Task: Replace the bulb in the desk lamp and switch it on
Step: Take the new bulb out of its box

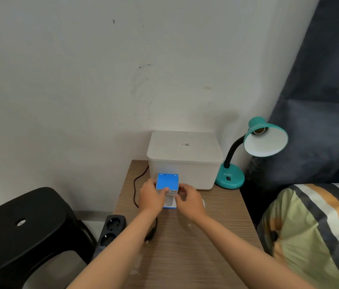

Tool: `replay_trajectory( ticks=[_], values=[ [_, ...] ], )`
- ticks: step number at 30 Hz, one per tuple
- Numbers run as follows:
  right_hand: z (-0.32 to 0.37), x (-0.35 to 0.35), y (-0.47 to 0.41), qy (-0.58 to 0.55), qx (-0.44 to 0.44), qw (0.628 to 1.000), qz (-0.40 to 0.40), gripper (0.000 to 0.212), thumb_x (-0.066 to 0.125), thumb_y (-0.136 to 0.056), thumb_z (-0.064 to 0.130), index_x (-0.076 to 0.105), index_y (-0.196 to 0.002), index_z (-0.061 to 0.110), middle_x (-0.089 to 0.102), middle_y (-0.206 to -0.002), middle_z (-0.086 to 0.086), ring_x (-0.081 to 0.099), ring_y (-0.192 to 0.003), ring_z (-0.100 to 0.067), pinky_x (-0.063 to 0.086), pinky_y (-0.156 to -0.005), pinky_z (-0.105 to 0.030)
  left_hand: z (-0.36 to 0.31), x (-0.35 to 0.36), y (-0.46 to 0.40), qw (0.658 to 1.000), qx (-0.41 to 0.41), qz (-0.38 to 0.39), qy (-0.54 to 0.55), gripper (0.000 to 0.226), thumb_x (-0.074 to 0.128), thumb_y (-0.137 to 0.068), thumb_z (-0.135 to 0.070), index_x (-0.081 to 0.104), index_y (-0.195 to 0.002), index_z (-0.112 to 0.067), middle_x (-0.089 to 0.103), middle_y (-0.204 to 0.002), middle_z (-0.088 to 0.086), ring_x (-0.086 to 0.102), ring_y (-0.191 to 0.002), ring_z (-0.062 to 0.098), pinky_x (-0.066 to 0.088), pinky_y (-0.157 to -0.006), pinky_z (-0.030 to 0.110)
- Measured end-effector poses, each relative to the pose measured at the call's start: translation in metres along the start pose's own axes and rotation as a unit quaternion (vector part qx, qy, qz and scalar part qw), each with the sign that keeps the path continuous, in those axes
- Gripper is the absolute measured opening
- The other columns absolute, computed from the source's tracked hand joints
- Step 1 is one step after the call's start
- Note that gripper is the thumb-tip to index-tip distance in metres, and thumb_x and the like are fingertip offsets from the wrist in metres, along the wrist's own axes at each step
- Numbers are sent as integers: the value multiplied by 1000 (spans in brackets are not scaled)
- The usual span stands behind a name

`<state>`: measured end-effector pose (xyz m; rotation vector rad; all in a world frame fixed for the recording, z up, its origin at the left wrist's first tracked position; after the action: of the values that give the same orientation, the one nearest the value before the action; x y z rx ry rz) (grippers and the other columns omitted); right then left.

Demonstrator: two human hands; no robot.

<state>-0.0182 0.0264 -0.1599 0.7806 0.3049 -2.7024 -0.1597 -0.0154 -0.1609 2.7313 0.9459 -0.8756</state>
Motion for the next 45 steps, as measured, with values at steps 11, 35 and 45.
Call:
replay_trajectory(
  ticks=[11, 35, 45],
  values=[
    [-5, 1, -1, -56, 4, 998, 14, 41, 62, -85, 10, 53, -125, 12, 63, -120, -4, 60, -104, -11, 47, -87, -19, 1, -2, 0, 1000, 17, 8, -5, 39, 70, -80, -28, 56, -114, -13, 62, -115, 5, 55, -94, 13, 41, -72, 26],
    [-11, 4, -4, -73, 34, 996, 37, 50, 65, -84, 13, 49, -131, 11, 61, -121, -3, 59, -108, -13, 50, -92, -25, 10, 7, -13, 998, -9, 42, 47, 45, 72, -78, -23, 50, -117, -16, 59, -116, 2, 53, -97, 12, 46, -81, 31],
    [3, -3, -5, -64, -7, 995, 71, 58, 59, -88, 14, 37, -138, 32, 61, -100, -5, 64, -88, -17, 49, -66, -12, 11, 2, -14, 994, 58, 74, 49, 61, 70, -77, -36, 41, -131, -37, 55, -116, -5, 55, -98, 10, 50, -87, 36]
  ],
)
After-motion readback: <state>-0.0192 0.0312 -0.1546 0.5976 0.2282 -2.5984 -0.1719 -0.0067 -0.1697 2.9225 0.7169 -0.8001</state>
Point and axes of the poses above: each hand's wrist, its own y-axis away from the middle knuckle, its own x-axis out of the palm, z = x × y, the point moved 7 cm from there along -y, towards the middle knuckle
